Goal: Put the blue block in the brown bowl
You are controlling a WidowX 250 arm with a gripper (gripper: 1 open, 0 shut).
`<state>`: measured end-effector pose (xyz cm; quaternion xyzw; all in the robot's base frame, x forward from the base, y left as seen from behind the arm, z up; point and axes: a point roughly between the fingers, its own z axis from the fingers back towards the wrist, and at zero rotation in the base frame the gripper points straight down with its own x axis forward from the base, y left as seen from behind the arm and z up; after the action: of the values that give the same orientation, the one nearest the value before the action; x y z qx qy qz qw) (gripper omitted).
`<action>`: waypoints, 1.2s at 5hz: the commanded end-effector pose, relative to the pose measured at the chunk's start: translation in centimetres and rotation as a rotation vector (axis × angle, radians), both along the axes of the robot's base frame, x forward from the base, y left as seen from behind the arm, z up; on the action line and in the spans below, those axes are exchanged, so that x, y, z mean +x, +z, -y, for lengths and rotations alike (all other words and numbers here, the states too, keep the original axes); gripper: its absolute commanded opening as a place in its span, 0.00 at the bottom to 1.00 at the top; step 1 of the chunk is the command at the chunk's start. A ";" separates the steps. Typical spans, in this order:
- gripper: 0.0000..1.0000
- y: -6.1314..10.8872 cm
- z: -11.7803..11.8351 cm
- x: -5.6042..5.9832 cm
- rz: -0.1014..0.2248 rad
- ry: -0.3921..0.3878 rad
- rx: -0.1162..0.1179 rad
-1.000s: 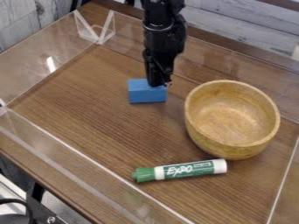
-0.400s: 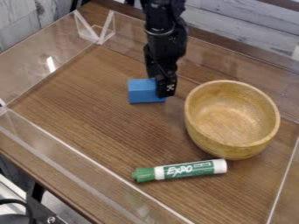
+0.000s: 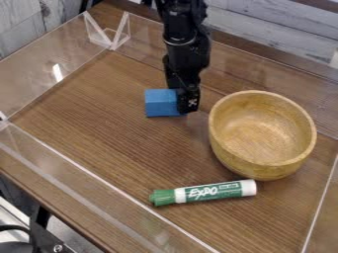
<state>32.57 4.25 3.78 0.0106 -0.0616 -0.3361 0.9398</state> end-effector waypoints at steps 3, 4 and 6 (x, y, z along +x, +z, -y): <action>0.00 1.0 -0.4 0.8 0.036 0.011 0.003; 0.00 1.7 -0.3 0.8 0.019 0.024 0.014; 0.00 3.4 0.0 0.8 -0.007 0.055 0.037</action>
<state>32.07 4.13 4.41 0.0058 -0.0108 -0.3082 0.9512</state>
